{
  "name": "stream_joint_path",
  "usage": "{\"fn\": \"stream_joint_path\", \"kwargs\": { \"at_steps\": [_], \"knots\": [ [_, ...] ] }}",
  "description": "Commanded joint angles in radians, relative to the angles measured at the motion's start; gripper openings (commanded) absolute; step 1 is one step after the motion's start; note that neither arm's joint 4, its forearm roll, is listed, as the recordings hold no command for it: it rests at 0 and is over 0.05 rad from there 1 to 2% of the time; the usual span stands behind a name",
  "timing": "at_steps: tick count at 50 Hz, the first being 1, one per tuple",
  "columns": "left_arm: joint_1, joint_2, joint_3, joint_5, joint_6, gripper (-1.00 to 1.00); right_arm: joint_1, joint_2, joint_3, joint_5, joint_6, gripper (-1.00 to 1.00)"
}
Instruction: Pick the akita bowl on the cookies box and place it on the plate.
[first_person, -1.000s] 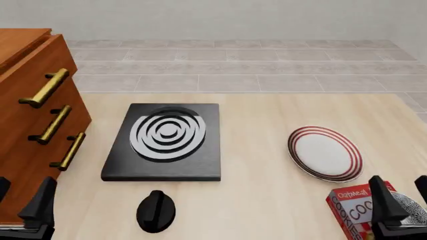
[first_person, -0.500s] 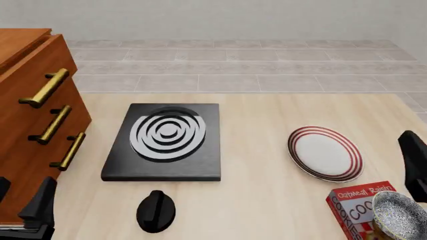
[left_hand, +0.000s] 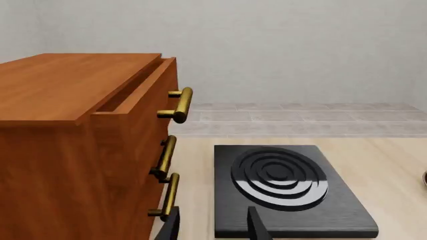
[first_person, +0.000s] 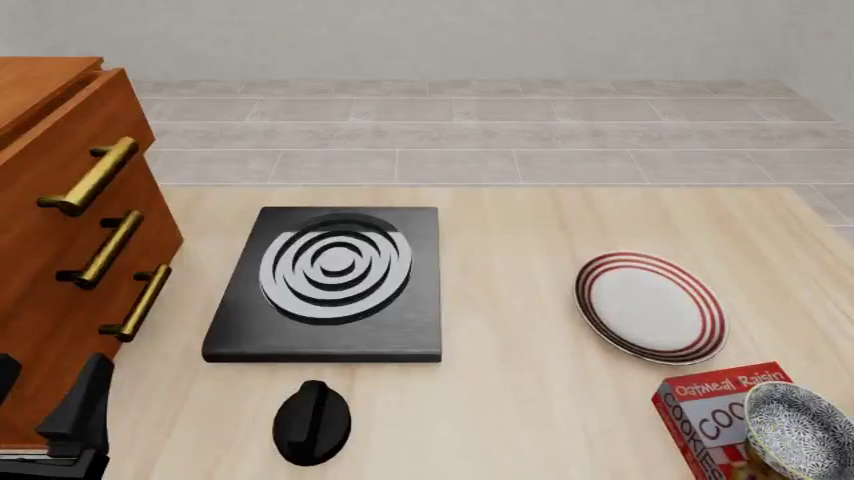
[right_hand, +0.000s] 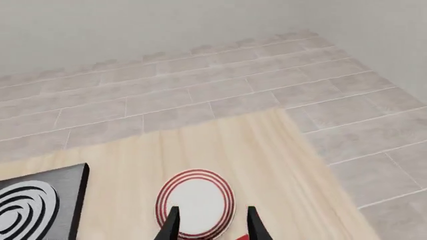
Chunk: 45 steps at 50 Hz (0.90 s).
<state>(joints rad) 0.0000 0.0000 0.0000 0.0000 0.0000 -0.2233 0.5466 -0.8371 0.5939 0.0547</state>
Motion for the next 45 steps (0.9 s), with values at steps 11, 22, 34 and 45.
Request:
{"fn": "stream_joint_path", "kwargs": {
  "at_steps": [11,22,34,45],
  "knots": [
    [0.000,0.000,0.000,0.000,0.000,1.00,-0.130,0.166,-0.028,0.189,0.061,1.00],
    [0.000,0.000,0.000,0.000,0.000,1.00,-0.274,0.223,0.018,0.147,0.038,1.00],
    [0.000,0.000,0.000,0.000,0.000,1.00,-0.404,0.267,0.062,0.118,0.048,1.00],
    [0.000,0.000,0.000,0.000,0.000,1.00,-0.479,0.302,0.129,0.062,0.058,1.00]
  ]
}}
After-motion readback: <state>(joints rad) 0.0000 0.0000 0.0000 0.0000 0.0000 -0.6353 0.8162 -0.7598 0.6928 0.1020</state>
